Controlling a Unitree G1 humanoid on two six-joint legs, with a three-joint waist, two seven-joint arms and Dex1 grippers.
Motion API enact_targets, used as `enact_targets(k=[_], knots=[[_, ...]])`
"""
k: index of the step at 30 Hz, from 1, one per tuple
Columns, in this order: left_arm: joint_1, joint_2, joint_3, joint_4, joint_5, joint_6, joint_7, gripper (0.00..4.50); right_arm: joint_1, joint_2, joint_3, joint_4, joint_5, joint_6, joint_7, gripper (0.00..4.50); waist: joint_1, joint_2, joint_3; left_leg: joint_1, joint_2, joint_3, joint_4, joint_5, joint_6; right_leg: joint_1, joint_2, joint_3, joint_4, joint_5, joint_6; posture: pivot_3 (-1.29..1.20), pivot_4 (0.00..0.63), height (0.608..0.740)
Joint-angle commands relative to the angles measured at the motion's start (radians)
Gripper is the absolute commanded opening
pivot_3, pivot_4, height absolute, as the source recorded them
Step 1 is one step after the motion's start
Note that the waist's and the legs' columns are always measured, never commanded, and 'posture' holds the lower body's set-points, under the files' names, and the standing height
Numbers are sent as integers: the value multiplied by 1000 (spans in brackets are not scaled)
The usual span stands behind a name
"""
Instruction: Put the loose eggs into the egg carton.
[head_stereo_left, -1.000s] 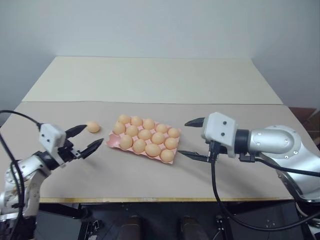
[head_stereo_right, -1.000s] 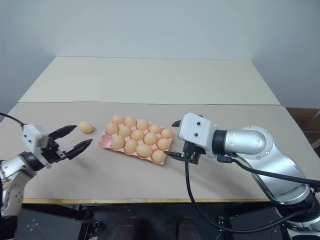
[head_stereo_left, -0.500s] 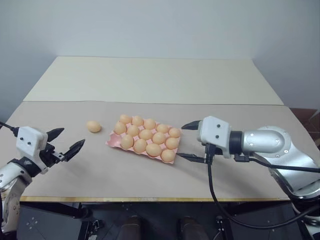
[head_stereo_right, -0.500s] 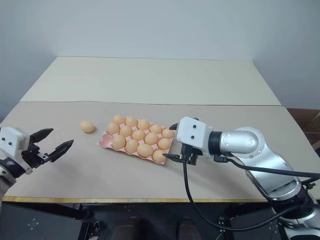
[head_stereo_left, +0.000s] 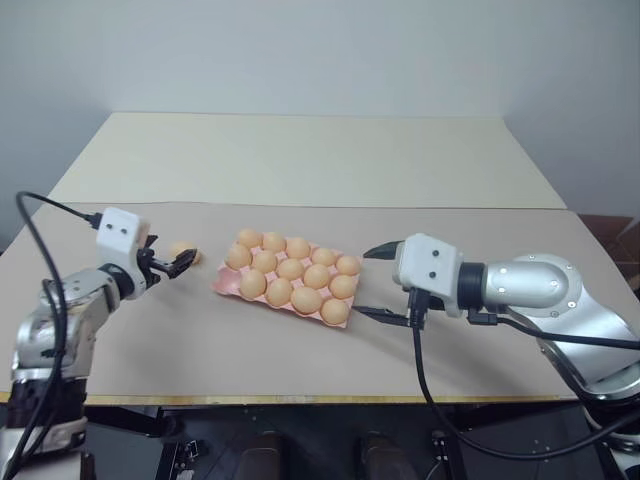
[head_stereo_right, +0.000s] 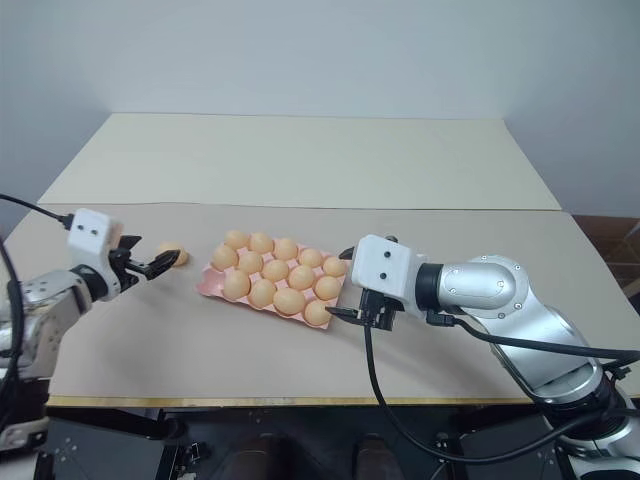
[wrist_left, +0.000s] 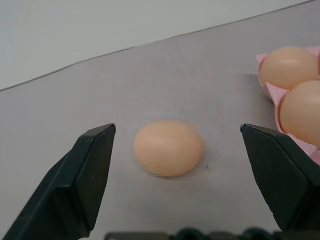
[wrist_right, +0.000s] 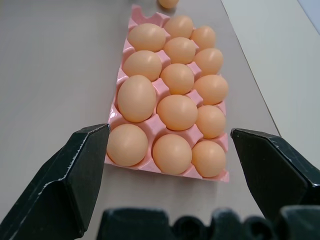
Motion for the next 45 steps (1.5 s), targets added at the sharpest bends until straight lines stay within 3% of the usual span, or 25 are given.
enact_targets(k=[1,17,20,24,32,35,39,45], knots=[[-86,-32,-23,91,53,-47,40,4347,4,-8,-32,-45,1,18,-16,4500,1,0,0,0,0,0,0,0,0,0,0,0,0,0,0,0,150,740],[-207,-110,-90,416,169,-197,26,4347,38,-20,-38,-87,-4,63,-54,4500,1,0,0,-1,0,0,2,0,0,0,0,0,1,0,0,0,150,740],[-214,-108,-93,452,186,-214,35,3768,33,-17,-37,-88,-3,72,-61,4500,1,0,0,-1,0,0,2,0,0,0,0,0,1,0,0,0,150,740],[-214,-108,-102,465,205,-227,39,2595,31,-21,-35,-84,-7,73,-63,4500,-1,0,0,0,0,0,2,0,0,0,0,0,1,0,0,0,150,740],[-160,-83,-76,362,207,-295,24,2510,21,-15,-27,-77,-14,73,-68,4500,-1,0,0,-1,0,0,2,0,0,0,0,0,1,0,0,0,150,740],[-104,-69,-11,237,132,-400,-56,2510,22,-15,-26,-79,-15,75,-72,4500,-1,0,0,-2,0,0,2,0,0,-1,0,0,1,0,0,0,150,740],[12,-41,3,92,20,-573,-309,2510,27,-20,-22,-80,-24,73,-79,4500,0,0,0,-2,1,0,2,0,0,-1,-2,0,1,0,0,0,150,740],[58,-23,-42,30,-8,-598,-454,2510,33,-24,-16,-84,-48,65,-84,4500,7,0,0,-1,0,0,2,0,0,1,-1,-1,1,0,0,0,150,740]])
